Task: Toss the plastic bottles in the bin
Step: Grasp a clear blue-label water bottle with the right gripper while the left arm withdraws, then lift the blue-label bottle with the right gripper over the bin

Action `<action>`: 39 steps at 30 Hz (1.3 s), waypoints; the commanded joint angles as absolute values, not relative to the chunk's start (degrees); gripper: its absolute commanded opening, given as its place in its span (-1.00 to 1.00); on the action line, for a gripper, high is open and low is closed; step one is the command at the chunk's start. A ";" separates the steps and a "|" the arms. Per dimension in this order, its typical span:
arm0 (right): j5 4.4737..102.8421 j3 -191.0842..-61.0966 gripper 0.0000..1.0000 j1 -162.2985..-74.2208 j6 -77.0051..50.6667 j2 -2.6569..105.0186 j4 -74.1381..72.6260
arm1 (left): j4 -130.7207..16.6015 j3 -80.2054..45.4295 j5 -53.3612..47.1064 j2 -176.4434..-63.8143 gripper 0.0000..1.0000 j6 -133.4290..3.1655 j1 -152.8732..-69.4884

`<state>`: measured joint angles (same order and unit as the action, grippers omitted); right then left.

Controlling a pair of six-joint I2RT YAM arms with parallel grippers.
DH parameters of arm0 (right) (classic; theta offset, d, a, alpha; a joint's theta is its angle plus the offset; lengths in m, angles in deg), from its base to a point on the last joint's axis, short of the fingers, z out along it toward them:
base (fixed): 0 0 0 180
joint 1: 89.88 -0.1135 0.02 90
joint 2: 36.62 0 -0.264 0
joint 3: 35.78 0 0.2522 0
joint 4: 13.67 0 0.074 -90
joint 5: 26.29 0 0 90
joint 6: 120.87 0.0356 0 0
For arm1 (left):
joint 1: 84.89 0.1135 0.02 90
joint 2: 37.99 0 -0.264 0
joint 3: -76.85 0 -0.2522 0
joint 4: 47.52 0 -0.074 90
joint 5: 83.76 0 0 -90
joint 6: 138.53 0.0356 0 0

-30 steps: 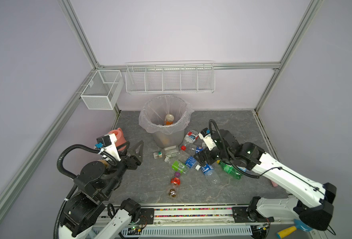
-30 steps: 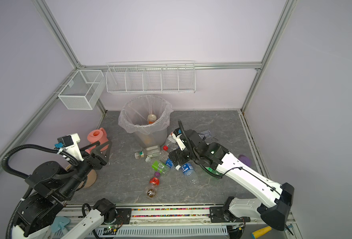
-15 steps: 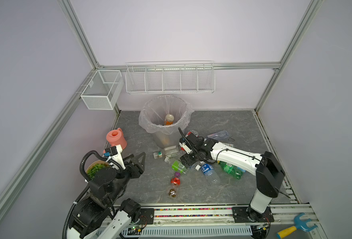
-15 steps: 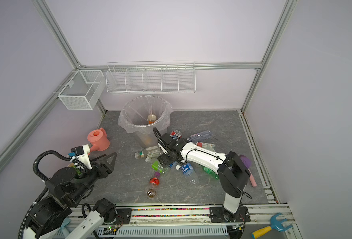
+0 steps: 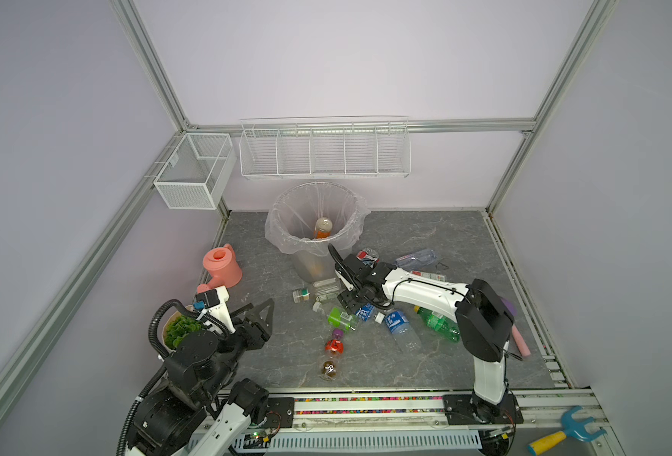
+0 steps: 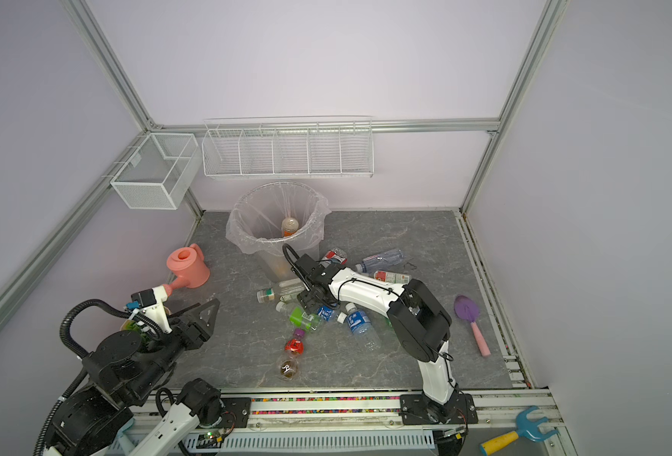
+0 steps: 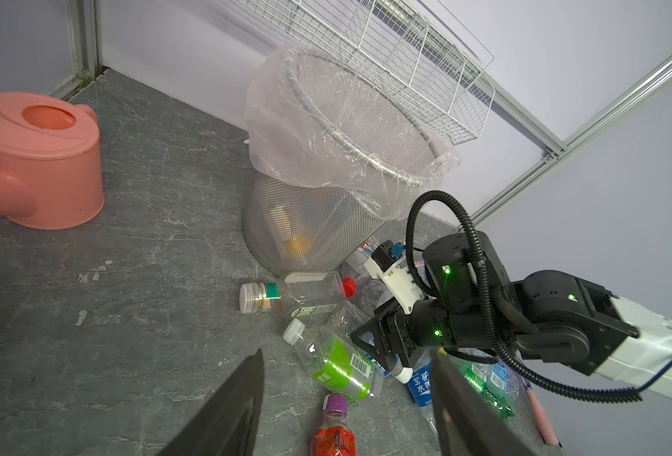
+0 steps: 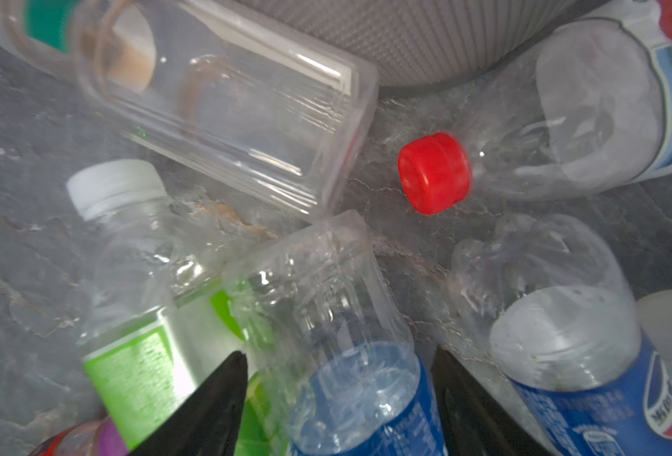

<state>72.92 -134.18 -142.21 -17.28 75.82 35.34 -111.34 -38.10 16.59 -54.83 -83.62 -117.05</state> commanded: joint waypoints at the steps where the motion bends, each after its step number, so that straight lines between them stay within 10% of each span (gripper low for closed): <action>1: 74.30 -134.26 0.52 -142.36 -16.28 77.67 36.60 | -113.57 -38.50 16.45 -53.94 0.32 -84.40 -116.97; 23: 74.25 -130.59 0.45 -142.49 -14.78 80.10 36.44 | -111.47 -38.63 15.92 -55.92 0.31 -83.82 -116.97; 30: 75.33 -131.38 -0.32 -143.23 -14.37 76.26 38.43 | -111.77 -37.45 16.59 -56.50 0.31 -82.77 -116.98; 39: 79.47 -134.27 -0.43 -143.66 -14.82 63.56 43.32 | -112.78 -35.61 17.01 -56.24 0.31 -82.47 -116.97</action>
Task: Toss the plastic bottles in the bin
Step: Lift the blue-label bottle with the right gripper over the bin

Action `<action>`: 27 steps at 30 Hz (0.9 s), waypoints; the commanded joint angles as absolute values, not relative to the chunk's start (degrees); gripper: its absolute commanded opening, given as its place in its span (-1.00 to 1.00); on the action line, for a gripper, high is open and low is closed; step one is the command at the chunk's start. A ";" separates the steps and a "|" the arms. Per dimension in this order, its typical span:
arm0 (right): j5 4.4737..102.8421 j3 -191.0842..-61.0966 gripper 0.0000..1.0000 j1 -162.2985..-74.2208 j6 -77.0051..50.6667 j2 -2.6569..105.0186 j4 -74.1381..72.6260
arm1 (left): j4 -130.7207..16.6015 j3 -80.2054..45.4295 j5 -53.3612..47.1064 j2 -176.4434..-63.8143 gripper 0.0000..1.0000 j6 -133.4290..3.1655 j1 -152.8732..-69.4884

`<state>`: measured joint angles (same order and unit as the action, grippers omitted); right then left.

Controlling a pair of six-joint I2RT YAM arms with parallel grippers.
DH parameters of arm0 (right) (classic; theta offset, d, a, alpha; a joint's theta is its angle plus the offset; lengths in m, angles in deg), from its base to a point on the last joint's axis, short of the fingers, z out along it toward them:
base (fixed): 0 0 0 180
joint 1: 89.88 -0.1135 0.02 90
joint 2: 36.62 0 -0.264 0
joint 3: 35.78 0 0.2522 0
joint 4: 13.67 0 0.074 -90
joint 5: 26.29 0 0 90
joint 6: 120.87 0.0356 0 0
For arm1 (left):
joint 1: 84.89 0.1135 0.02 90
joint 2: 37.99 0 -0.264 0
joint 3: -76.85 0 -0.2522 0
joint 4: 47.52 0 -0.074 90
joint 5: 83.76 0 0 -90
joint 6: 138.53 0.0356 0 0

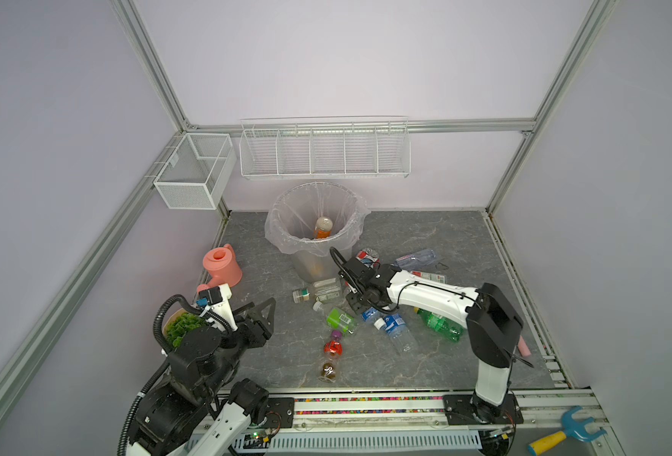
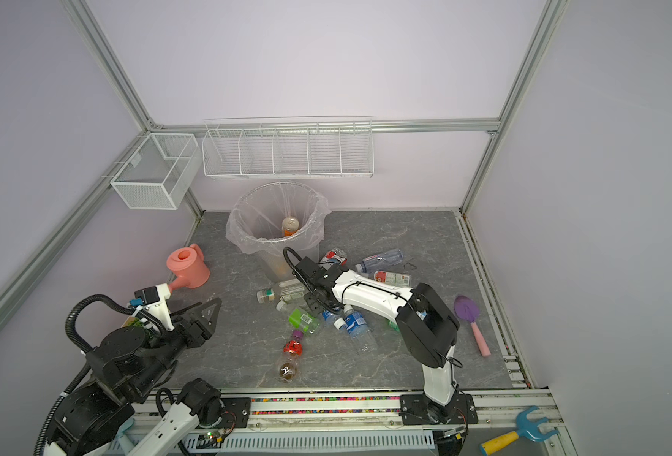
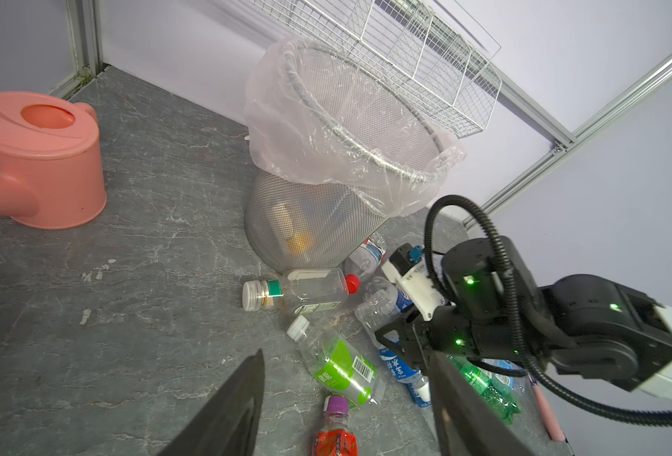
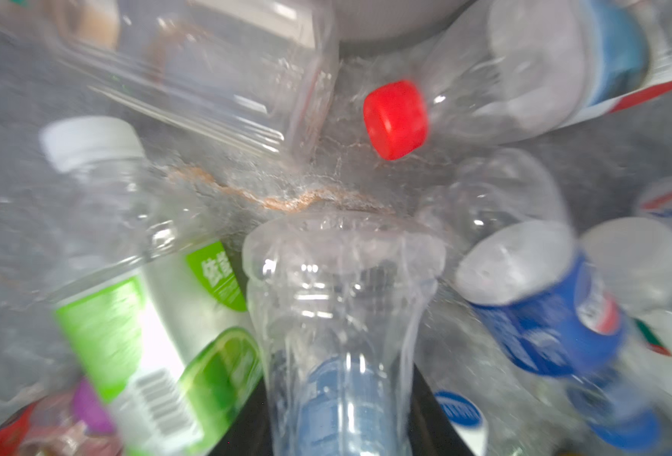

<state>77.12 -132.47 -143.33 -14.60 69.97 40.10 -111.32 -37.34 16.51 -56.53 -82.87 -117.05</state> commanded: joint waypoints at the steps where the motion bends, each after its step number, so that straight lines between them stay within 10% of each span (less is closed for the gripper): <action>1: 79.53 -134.64 -0.42 -143.64 -14.87 62.18 43.90 | -112.77 -35.51 16.97 -56.31 0.31 -82.43 -116.97; 19: 84.42 -142.16 -0.35 -144.80 -17.85 30.13 37.19 | -113.29 -41.13 13.46 -60.19 0.28 -84.93 -116.97; 27: 85.25 -152.89 -0.27 -144.94 -27.80 33.68 26.06 | -112.61 -43.57 12.18 -61.20 0.27 -85.97 -116.97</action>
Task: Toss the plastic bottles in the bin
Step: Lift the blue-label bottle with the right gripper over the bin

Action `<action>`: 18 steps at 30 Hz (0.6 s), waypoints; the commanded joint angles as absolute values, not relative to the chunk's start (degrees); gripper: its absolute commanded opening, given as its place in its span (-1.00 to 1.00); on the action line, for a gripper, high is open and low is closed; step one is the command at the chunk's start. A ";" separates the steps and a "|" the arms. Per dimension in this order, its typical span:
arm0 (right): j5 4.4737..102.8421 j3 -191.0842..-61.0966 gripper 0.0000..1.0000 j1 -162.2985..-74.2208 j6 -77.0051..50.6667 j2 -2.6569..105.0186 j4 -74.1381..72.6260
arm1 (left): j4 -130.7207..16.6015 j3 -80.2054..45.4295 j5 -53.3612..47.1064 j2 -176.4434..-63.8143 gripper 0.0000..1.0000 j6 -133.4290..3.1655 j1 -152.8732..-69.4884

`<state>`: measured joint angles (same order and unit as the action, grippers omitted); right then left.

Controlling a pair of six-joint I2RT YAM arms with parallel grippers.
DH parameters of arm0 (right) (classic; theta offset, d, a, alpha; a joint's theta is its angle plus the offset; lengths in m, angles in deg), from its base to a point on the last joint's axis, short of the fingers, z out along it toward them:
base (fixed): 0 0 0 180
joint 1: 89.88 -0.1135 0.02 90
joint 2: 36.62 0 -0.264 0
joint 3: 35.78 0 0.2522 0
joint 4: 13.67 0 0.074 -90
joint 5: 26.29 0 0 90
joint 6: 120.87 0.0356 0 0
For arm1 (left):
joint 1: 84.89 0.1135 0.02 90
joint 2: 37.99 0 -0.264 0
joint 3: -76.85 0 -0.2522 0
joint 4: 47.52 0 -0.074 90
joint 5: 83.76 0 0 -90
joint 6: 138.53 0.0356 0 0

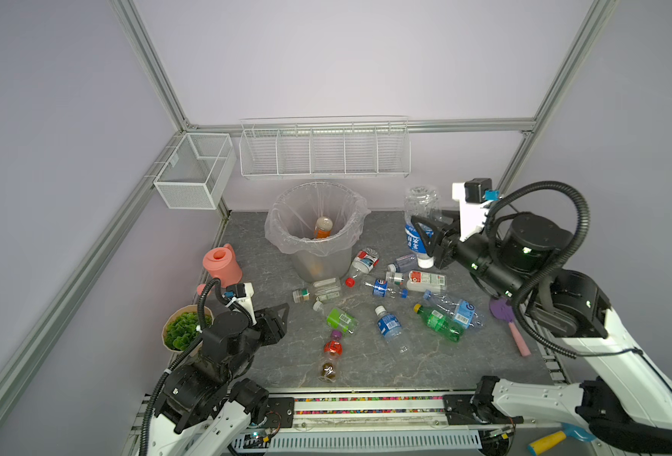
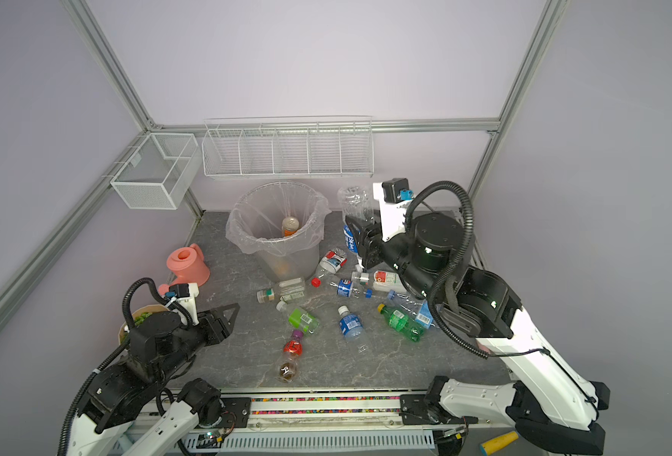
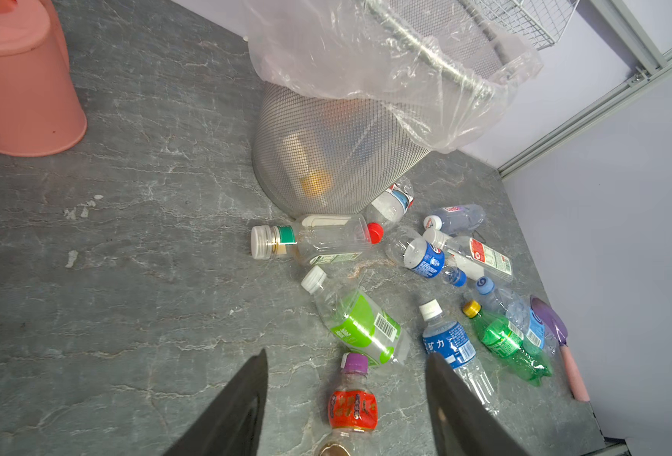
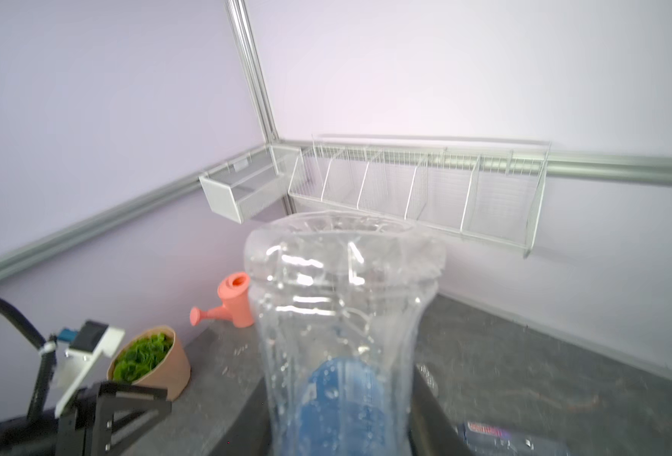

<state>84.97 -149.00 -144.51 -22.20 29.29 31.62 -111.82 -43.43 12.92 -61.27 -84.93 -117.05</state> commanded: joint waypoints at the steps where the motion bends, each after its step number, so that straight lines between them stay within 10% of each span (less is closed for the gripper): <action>1: 84.17 -157.35 -0.27 -144.97 -28.85 37.18 27.28 | -112.59 -43.56 12.19 -61.19 0.27 -85.97 -116.97; 18: 70.32 -199.67 -0.35 -139.49 -23.87 81.49 36.26 | -114.27 -42.49 12.96 -59.34 0.27 -86.51 -116.98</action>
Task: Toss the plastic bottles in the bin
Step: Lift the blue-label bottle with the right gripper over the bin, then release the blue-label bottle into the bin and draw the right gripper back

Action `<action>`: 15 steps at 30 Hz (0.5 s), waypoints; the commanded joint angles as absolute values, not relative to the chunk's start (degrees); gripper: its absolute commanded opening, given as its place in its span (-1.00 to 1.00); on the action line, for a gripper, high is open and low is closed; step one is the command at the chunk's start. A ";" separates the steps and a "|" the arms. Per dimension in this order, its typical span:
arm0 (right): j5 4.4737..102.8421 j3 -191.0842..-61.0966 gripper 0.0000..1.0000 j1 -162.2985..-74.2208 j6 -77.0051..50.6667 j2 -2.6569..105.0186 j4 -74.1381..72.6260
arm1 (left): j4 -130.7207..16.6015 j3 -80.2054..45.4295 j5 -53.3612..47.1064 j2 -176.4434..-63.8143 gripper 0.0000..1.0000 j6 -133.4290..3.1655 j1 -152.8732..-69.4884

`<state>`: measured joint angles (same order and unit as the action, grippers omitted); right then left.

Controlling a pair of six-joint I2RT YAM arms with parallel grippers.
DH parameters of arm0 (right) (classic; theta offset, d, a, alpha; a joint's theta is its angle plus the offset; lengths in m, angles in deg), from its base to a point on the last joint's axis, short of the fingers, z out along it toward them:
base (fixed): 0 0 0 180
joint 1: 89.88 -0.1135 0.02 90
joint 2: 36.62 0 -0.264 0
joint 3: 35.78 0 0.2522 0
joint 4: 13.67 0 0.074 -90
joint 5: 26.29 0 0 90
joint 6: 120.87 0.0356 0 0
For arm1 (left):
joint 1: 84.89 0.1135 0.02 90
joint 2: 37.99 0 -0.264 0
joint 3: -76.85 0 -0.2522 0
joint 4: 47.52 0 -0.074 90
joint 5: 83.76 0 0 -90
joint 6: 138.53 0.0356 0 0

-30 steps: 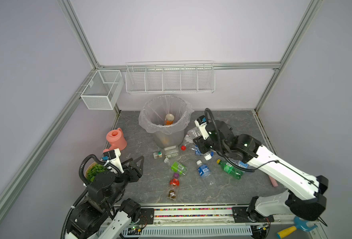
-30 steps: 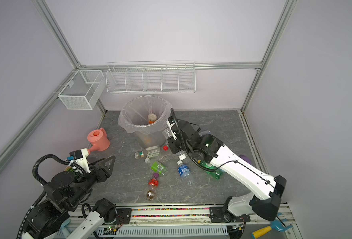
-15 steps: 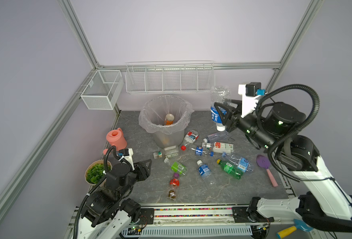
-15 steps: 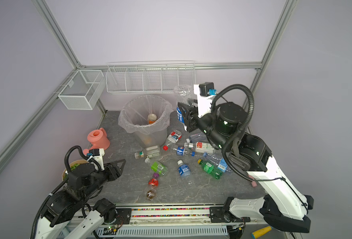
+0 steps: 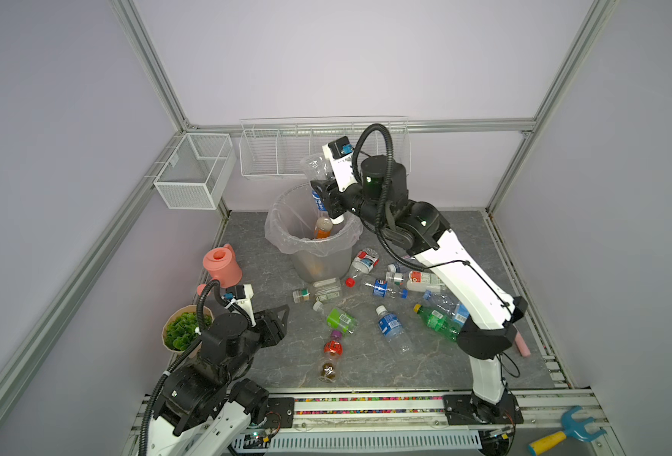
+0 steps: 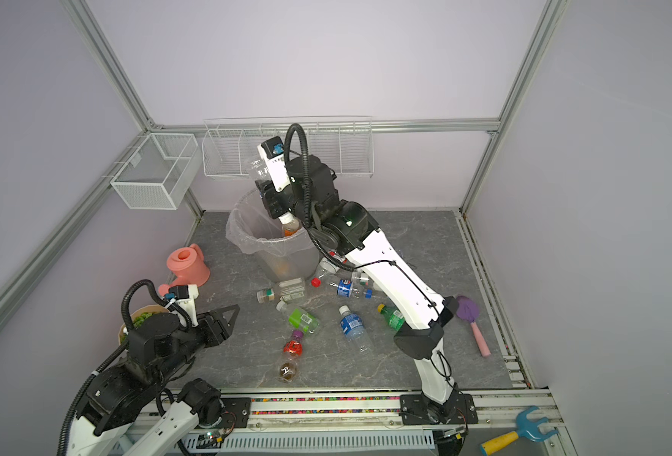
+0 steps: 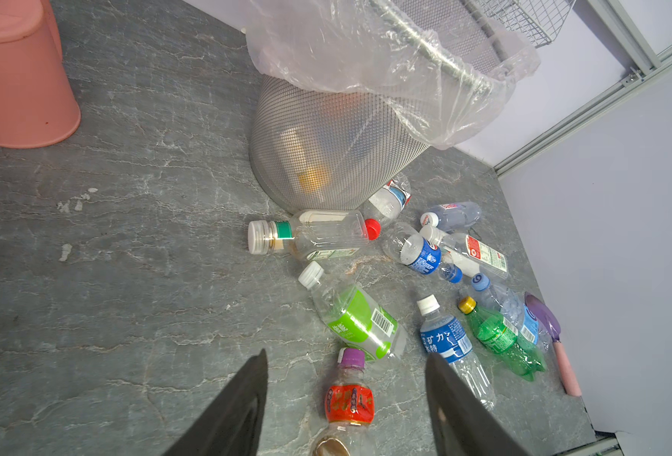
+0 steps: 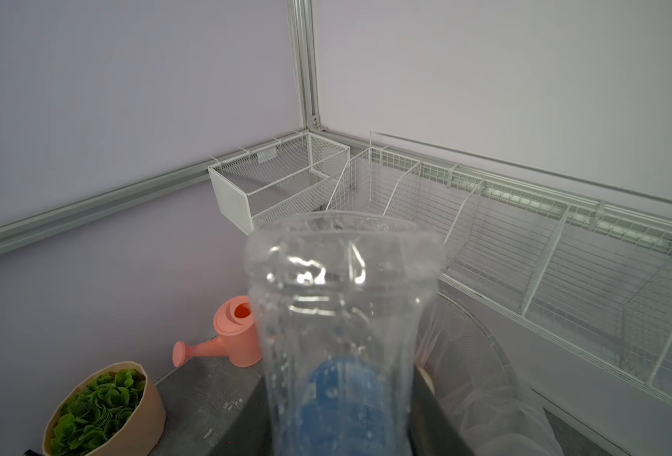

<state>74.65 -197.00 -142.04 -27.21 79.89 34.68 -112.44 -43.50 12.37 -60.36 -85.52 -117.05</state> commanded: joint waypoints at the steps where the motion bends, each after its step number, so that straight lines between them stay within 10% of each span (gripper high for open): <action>1: 69.10 -199.64 -0.35 -138.61 -22.45 82.56 36.15 | -114.36 -42.47 13.03 -59.27 0.27 -86.62 -116.99; 4: 64.63 -199.82 -0.10 -135.96 -18.93 85.84 36.66 | -114.67 -42.37 13.14 -58.70 0.27 -86.68 -116.97; 7: 62.40 -202.16 0.89 -134.90 -17.12 88.40 39.13 | -114.83 -42.29 13.29 -58.21 0.26 -86.90 -116.98; 15: 65.40 -202.03 0.98 -135.71 -19.94 81.10 37.05 | -114.55 -41.07 13.67 -59.20 0.27 -86.34 -116.97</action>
